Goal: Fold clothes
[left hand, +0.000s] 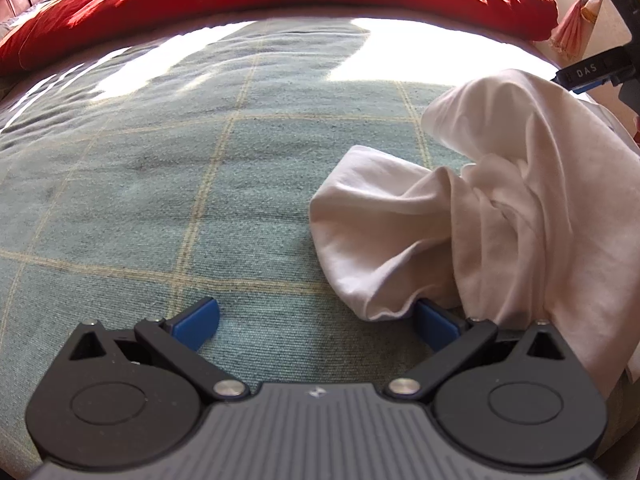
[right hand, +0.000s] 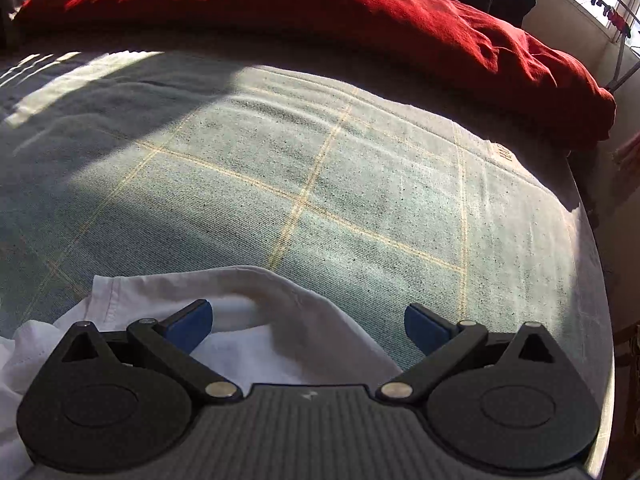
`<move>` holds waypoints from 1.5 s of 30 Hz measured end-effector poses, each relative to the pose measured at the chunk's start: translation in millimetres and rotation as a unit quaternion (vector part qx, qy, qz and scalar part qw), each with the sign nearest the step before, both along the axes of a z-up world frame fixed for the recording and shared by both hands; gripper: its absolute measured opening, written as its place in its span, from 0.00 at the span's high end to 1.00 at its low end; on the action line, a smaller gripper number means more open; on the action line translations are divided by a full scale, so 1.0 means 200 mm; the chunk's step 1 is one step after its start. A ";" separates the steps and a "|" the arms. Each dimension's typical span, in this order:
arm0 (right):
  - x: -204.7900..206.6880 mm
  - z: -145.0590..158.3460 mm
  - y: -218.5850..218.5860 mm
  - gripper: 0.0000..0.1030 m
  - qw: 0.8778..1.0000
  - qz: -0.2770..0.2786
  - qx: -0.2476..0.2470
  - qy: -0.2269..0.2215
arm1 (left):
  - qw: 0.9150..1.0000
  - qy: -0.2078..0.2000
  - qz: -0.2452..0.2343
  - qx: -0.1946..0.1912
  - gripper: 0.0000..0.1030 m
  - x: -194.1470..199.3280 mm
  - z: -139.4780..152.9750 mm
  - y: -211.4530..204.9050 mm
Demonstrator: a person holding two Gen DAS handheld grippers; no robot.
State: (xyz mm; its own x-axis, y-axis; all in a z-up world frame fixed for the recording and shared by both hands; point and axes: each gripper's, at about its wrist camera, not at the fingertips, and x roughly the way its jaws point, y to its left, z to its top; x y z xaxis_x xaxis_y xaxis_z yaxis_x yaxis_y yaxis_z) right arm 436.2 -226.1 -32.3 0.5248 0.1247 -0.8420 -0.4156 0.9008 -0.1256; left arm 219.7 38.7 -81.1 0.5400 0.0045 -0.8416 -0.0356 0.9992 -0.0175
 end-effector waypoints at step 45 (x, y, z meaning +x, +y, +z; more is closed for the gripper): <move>-0.89 0.17 0.01 0.00 0.981 0.104 0.160 0.025 | 0.961 -0.096 -0.239 -0.097 0.01 0.10 0.39 0.04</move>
